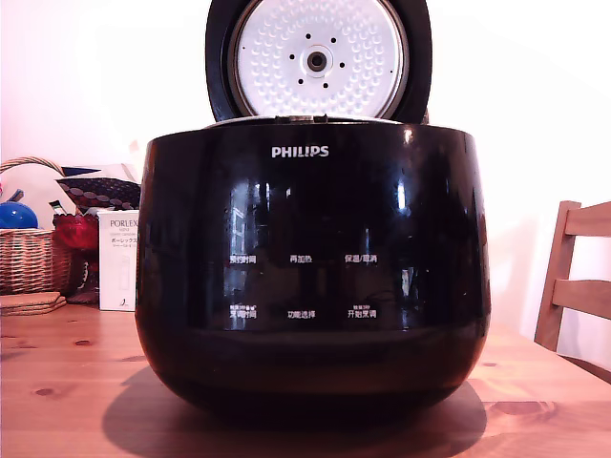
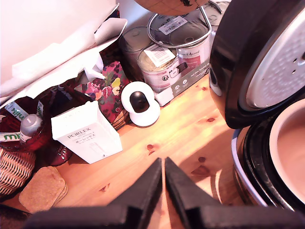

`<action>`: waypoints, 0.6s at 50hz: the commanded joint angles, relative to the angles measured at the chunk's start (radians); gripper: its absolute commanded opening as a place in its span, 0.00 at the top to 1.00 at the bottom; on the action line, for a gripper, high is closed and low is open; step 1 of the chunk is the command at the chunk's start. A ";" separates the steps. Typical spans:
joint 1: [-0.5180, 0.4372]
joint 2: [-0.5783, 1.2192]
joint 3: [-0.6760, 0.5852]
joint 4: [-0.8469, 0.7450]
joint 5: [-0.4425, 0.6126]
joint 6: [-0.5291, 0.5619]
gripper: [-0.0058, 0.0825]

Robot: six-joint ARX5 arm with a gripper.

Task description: Close the rice cooker by pressing the lid down with medium force

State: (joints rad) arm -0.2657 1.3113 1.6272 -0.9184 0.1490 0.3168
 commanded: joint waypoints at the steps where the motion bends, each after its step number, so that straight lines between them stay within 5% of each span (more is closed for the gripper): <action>1: 0.005 0.003 0.000 0.007 0.001 -0.003 0.96; 30: 0.019 0.005 0.000 0.135 0.001 -0.003 0.96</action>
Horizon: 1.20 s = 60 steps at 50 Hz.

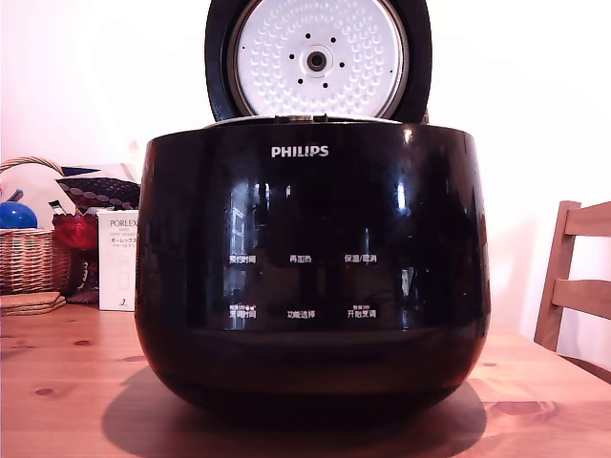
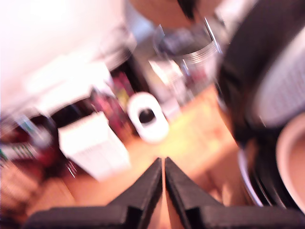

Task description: Close the rice cooker by pressing the lid down with medium force

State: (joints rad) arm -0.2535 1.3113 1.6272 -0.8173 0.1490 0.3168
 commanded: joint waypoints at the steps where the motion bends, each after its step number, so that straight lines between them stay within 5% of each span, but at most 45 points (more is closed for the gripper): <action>1: 0.008 0.005 0.000 0.048 0.001 -0.003 0.96; 19: 0.006 0.058 0.000 0.324 0.072 -0.016 0.96; 60: -0.058 0.338 0.006 0.531 0.406 -0.344 0.96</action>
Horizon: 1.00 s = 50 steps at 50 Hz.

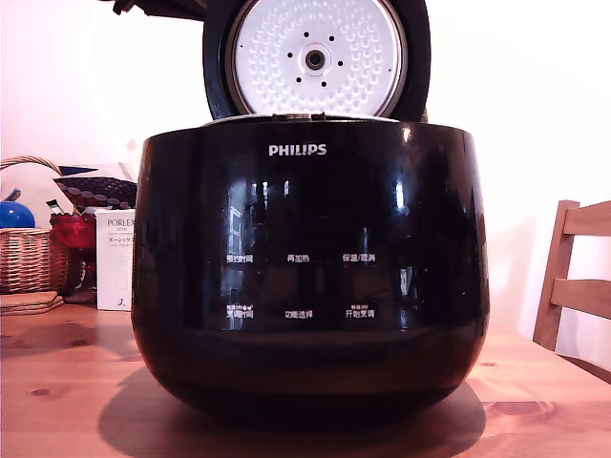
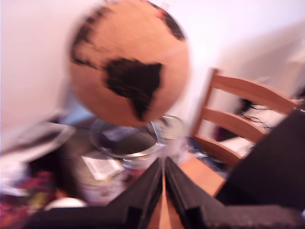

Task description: Close the rice cooker by pressing the lid down with medium force

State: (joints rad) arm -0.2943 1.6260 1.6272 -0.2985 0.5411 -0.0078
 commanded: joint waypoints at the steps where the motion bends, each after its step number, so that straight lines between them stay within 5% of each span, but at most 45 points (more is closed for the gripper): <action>1: -0.018 0.023 0.006 0.012 0.018 -0.020 0.96; 26: -0.030 0.023 0.011 -0.066 0.184 -0.087 0.96; 50: -0.062 0.023 0.051 -0.370 0.374 -0.068 0.96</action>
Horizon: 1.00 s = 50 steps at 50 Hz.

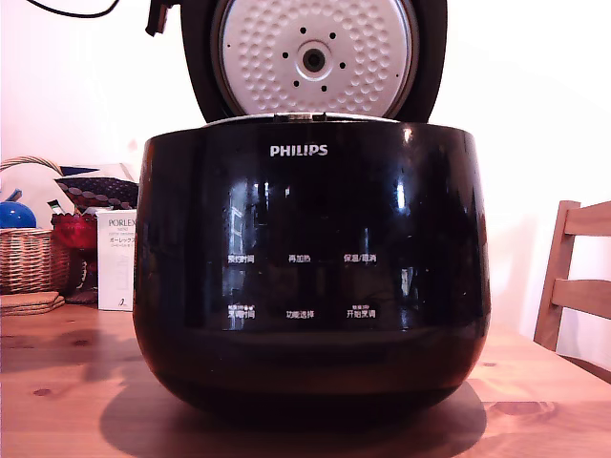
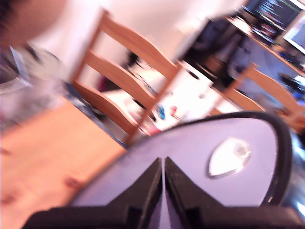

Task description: Close the rice cooker by pressing the lid down with medium force

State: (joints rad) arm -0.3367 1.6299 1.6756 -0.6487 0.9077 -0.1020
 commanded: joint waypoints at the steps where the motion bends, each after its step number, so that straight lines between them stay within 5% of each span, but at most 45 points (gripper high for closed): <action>1: -0.026 0.019 0.002 -0.033 0.007 0.028 0.96; 25: -0.179 0.020 0.002 -0.131 -0.367 0.248 0.96; 50: -0.183 0.019 -0.003 -0.266 -0.412 0.315 0.96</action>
State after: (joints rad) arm -0.5110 1.6299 1.6756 -0.9031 0.4950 0.2062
